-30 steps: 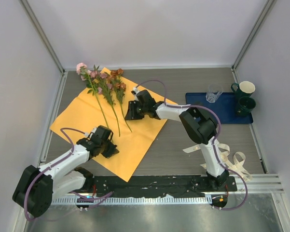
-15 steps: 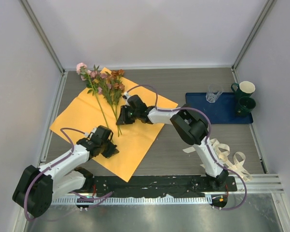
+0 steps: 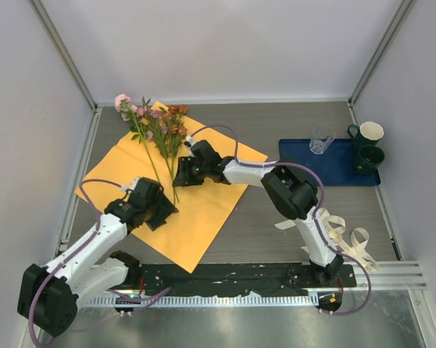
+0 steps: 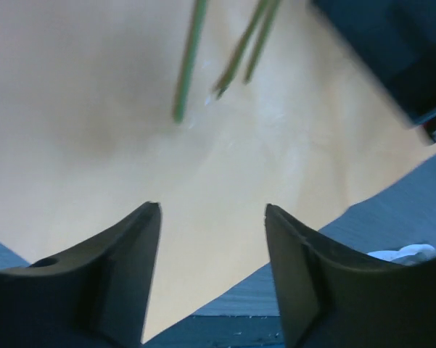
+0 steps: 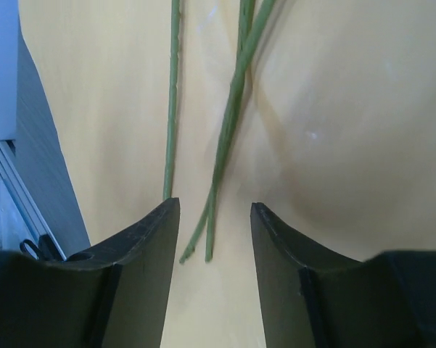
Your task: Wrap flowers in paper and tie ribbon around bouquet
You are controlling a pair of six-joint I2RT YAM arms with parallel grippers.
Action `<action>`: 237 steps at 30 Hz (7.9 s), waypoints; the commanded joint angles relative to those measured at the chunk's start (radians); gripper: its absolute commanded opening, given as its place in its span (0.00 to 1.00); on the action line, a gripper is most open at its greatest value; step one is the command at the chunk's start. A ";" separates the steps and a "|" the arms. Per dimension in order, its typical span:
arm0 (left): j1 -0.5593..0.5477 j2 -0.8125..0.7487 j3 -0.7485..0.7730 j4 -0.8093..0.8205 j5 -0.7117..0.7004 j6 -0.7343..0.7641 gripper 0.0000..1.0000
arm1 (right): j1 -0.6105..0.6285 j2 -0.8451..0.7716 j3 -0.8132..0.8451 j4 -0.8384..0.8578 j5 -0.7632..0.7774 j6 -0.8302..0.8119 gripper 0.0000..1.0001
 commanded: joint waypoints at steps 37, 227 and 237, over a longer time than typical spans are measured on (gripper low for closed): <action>0.422 0.826 0.623 0.272 0.001 0.452 0.24 | -0.007 -0.317 -0.552 0.151 -0.002 0.030 0.01; -0.165 0.138 -0.078 0.138 -0.021 0.144 0.00 | 0.290 -0.756 -1.248 0.628 0.319 0.606 0.62; -0.165 0.095 -0.023 0.079 -0.031 0.159 0.00 | 0.375 -0.667 -1.227 0.752 0.357 0.694 0.48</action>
